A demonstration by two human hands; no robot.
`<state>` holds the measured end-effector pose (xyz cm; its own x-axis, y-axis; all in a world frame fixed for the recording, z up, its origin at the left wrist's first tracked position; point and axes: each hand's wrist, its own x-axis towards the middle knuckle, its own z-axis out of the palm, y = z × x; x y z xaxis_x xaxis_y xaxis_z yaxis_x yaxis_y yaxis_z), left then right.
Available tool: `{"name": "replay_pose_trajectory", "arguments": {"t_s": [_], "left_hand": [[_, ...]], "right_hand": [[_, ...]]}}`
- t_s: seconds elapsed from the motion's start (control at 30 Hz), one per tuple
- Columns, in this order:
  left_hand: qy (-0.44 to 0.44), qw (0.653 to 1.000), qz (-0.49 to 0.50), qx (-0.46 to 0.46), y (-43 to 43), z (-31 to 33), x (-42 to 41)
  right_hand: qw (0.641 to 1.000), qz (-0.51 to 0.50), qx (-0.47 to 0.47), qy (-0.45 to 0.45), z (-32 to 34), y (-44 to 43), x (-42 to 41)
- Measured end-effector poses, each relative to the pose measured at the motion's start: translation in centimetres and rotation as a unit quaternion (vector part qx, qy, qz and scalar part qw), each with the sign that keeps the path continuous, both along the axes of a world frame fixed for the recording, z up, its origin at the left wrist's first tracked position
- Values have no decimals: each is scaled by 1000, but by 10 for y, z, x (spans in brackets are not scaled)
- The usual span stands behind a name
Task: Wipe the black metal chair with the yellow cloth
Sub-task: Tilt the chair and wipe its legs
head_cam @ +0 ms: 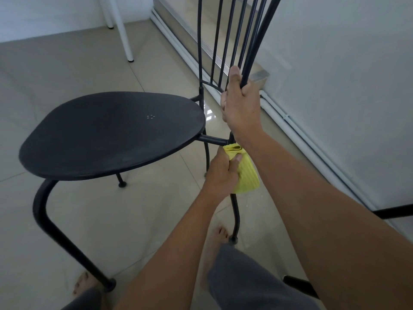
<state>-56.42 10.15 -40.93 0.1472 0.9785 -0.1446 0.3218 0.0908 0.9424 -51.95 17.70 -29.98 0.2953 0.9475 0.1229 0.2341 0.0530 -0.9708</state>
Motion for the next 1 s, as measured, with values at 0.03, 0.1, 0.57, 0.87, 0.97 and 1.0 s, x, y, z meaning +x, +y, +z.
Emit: {"name": "replay_pose_trajectory", "arguments": {"t_s": [0.03, 0.1, 0.57, 0.87, 0.97, 1.0], "left_hand": [[0, 1000, 0, 2, 2, 4, -1], [-15, 1000, 5, 19, -1, 2, 1], [13, 989, -6, -149, -70, -86, 27], [-7, 999, 26, -33, -35, 10, 3], [9, 998, 19, -56, -51, 25, -2], [12, 998, 20, -63, -56, 29, -3]], "right_hand": [[1000, -2, -4, 1, 0, 1, -1], [1000, -6, -6, 2, -1, 1, -1], [1000, -1, 9, 5, -3, -5, 2], [1000, 10, -2, 24, -4, -37, 3], [1000, 5, -9, 20, -6, -57, 2], [1000, -5, -15, 19, -8, -63, 1]]}}
